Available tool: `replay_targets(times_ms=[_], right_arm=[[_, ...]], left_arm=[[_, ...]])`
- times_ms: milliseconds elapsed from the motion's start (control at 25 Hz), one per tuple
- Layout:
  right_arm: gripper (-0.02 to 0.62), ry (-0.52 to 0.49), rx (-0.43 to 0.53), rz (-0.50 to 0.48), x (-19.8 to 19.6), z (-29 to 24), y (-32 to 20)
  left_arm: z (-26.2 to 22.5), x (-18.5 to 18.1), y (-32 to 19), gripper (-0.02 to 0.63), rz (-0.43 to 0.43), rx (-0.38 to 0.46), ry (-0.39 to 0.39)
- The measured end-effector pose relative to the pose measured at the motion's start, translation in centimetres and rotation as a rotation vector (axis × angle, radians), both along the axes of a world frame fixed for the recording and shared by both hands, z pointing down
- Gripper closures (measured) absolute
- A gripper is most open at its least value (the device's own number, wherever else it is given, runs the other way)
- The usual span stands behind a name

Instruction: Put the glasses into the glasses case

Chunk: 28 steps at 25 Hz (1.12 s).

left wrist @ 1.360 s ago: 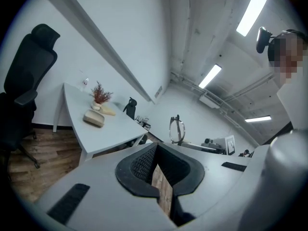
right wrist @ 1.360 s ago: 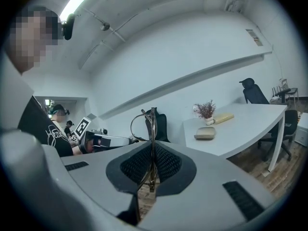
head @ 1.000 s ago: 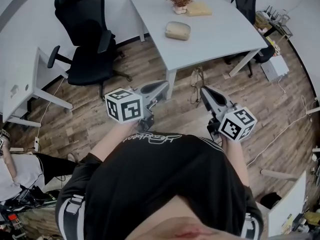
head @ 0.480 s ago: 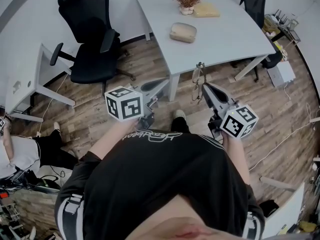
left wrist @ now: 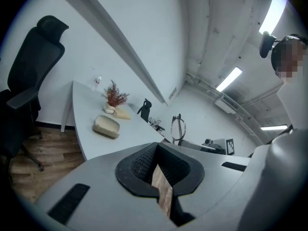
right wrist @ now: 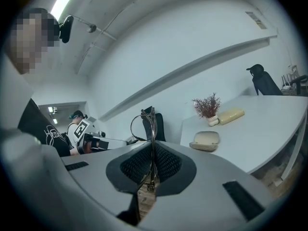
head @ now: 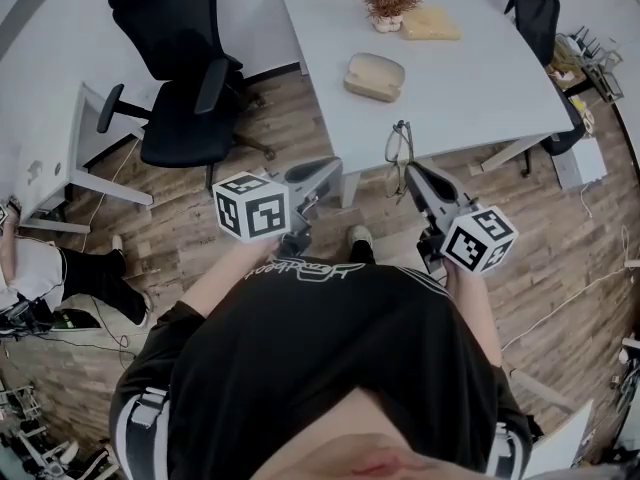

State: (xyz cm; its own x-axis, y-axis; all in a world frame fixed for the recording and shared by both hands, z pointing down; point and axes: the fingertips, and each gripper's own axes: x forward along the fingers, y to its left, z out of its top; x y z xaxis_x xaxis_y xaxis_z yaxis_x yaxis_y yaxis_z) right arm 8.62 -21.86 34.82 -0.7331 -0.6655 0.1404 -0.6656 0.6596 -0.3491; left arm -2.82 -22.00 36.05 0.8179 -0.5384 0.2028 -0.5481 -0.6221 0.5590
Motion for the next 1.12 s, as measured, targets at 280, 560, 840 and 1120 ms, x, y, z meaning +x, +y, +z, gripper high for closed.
replay_targets(times_ms=[280, 560, 840, 1120], right_arm=[[0.577, -0.006, -0.043, -0.031, 0.9, 0.6, -8.1], [0.577, -0.009, -0.064, -0.057, 1.7, 0.9, -14.3], [0.577, 0.004, -0.086, -0.093, 2.4, 1.9, -18.9], [0.577, 0.011, -0.104, -0.131, 2.7, 2.7, -23.0]], left_arm=[[0.6, 1.0, -7.6, 0.6, -0.034, -0.042, -0.004], [1.5, 2.0, -13.4, 0.6, -0.062, -0.072, -0.001], [2.5, 2.9, -17.6, 0.6, -0.094, -0.096, 0.008], [3.7, 3.2, -20.7, 0.6, -0.136, -0.121, 0.014]])
